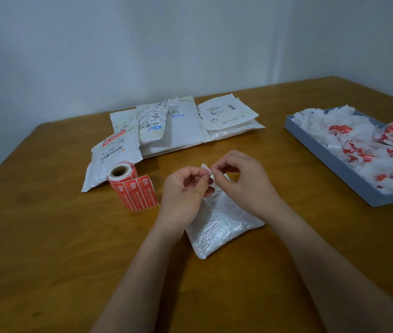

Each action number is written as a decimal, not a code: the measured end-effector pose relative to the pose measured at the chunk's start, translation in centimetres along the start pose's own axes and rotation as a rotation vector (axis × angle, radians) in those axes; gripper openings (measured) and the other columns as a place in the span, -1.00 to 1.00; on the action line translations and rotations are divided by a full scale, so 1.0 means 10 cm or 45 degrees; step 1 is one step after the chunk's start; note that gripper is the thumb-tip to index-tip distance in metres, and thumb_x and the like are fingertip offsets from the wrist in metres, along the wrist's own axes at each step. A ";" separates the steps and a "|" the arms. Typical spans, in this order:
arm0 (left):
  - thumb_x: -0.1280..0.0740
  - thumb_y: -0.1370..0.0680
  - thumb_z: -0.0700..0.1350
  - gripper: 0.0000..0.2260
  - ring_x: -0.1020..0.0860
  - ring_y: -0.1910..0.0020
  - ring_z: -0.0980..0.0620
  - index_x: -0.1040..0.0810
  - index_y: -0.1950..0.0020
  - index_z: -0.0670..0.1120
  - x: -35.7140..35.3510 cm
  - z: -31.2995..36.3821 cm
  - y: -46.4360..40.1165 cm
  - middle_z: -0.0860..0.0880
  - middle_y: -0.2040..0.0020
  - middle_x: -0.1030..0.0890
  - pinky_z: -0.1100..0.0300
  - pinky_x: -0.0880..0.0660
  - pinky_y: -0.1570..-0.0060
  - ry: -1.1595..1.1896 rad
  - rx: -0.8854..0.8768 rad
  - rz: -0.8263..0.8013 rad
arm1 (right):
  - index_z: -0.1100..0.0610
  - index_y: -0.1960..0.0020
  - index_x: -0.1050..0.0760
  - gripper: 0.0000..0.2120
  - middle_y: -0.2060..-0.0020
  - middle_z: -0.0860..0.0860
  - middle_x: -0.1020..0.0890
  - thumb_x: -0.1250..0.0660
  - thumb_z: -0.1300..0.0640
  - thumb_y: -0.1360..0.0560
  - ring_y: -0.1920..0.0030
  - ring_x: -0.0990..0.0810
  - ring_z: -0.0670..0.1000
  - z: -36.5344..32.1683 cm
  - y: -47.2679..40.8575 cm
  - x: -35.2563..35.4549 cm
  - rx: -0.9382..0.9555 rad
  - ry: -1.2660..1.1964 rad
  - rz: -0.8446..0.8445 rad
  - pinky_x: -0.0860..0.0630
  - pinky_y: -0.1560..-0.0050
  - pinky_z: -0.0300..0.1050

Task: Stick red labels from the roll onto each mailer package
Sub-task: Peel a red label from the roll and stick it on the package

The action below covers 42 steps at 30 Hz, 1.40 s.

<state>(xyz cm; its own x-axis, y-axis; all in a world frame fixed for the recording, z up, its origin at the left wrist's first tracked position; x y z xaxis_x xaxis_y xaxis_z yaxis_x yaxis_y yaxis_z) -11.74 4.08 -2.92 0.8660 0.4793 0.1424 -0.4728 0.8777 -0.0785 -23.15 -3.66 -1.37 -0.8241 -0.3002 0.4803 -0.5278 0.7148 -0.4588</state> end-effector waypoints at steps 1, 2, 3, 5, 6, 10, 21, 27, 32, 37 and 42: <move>-0.32 -0.57 -0.27 -0.90 -0.64 0.25 0.12 -0.61 -0.04 -0.21 0.00 0.00 0.00 -0.11 0.12 -0.67 0.37 -0.53 0.21 0.001 0.001 0.001 | 0.14 0.12 -0.61 -0.95 0.15 -0.02 -0.59 -0.39 0.17 -0.48 0.10 -0.57 -0.04 -0.01 0.00 0.00 -0.007 -0.013 0.003 -0.54 0.00 -0.02; -0.32 -0.57 -0.27 -0.90 -0.64 0.25 0.12 -0.60 -0.04 -0.21 0.01 0.01 0.01 -0.11 0.11 -0.67 0.36 -0.53 0.22 0.002 0.003 0.007 | 0.15 0.12 -0.61 -0.93 0.16 -0.02 -0.59 -0.38 0.16 -0.48 0.10 -0.57 -0.05 -0.01 0.00 0.00 -0.012 -0.022 0.007 -0.54 0.01 -0.04; -0.32 -0.57 -0.27 -0.90 -0.64 0.25 0.11 -0.60 -0.04 -0.21 0.01 0.01 0.01 -0.12 0.11 -0.67 0.36 -0.53 0.22 0.003 0.004 0.013 | 0.15 0.12 -0.61 -0.92 0.16 -0.02 -0.59 -0.38 0.15 -0.48 0.11 -0.57 -0.06 -0.02 0.01 0.01 -0.018 -0.029 0.013 -0.54 0.01 -0.06; -0.32 -0.56 -0.28 -0.91 -0.64 0.24 0.10 -0.59 -0.04 -0.21 0.02 0.00 0.01 -0.12 0.11 -0.67 0.36 -0.54 0.21 0.001 0.014 0.025 | 0.17 0.12 -0.61 -0.93 0.17 -0.03 -0.59 -0.38 0.16 -0.48 0.11 -0.57 -0.08 -0.02 0.00 0.02 -0.042 -0.038 0.023 -0.54 0.01 -0.12; -0.32 -0.56 -0.27 -0.91 -0.64 0.24 0.10 -0.59 -0.03 -0.21 0.02 0.00 0.01 -0.12 0.11 -0.67 0.36 -0.54 0.20 0.000 0.022 0.031 | 0.17 0.12 -0.61 -0.94 0.18 -0.04 -0.59 -0.38 0.18 -0.48 0.12 -0.57 -0.08 -0.01 0.00 0.03 -0.056 -0.042 0.030 -0.55 0.02 -0.14; -0.33 -0.56 -0.27 -0.92 -0.64 0.24 0.09 -0.59 -0.03 -0.20 0.02 0.01 0.02 -0.12 0.12 -0.66 0.37 -0.54 0.21 0.003 0.036 0.048 | 0.18 0.14 -0.61 -0.95 0.20 -0.07 -0.58 -0.39 0.20 -0.46 0.15 -0.55 -0.10 0.01 0.00 0.05 -0.118 -0.072 0.055 -0.53 0.08 -0.26; -0.36 -0.55 -0.24 -0.94 -0.65 0.24 0.09 -0.59 -0.01 -0.18 0.05 0.01 0.02 -0.08 0.13 -0.67 0.37 -0.55 0.23 0.032 0.088 0.135 | 0.05 0.13 -0.58 -0.94 0.16 -0.11 -0.61 -0.35 0.14 -0.51 0.20 -0.54 -0.17 0.06 0.00 0.12 -0.316 -0.118 0.119 -0.47 0.20 -0.39; -0.34 -0.56 -0.24 -0.94 -0.67 0.21 0.06 -0.58 -0.01 -0.16 0.07 -0.01 0.01 -0.04 0.15 -0.68 0.34 -0.57 0.20 0.063 0.125 0.168 | 0.00 0.10 -0.56 -0.91 0.17 -0.08 -0.62 -0.30 0.10 -0.56 0.09 -0.60 -0.02 0.12 0.00 0.13 -0.420 -0.185 0.115 -0.56 0.09 -0.17; -0.33 -0.56 -0.24 -0.94 -0.67 0.20 0.05 -0.57 -0.01 -0.15 0.08 -0.03 0.00 -0.04 0.16 -0.68 0.28 -0.59 0.16 0.080 0.162 0.181 | 0.09 0.01 -0.55 -0.90 0.19 -0.04 -0.63 -0.27 0.13 -0.58 0.25 -0.59 -0.16 0.15 -0.01 0.13 -0.480 -0.265 0.139 -0.60 0.13 -0.19; -0.31 -0.57 -0.24 -0.94 -0.67 0.18 0.02 -0.56 -0.01 -0.14 0.08 -0.05 0.00 -0.05 0.16 -0.67 0.24 -0.60 0.13 0.063 0.163 0.185 | 0.14 0.02 -0.55 -0.89 0.32 -0.07 -0.64 -0.25 0.17 -0.59 0.32 -0.55 -0.14 0.18 -0.01 0.12 -0.527 -0.447 0.131 -0.51 0.25 -0.31; -0.31 -0.58 -0.24 -0.94 -0.68 0.19 0.03 -0.56 -0.02 -0.14 0.08 -0.07 -0.01 -0.05 0.17 -0.67 0.25 -0.60 0.14 0.051 0.167 0.184 | 0.17 0.03 -0.56 -0.88 0.36 -0.05 -0.63 -0.26 0.19 -0.59 0.35 -0.51 -0.13 0.21 0.00 0.13 -0.638 -0.660 0.165 -0.52 0.22 -0.23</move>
<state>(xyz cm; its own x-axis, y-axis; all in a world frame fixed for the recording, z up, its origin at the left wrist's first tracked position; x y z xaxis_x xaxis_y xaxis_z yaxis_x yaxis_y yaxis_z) -10.91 4.34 -3.44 0.7922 0.6021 0.0996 -0.6075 0.7936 0.0345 -24.65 -5.39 -2.33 -0.9305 -0.3654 -0.0266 -0.3646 0.9306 -0.0314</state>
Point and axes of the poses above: each hand's wrist, its own y-axis away from the middle knuckle, its own x-axis out of the back of the hand, z = x × y, the point moved 6 cm from there along -y, towards the middle knuckle
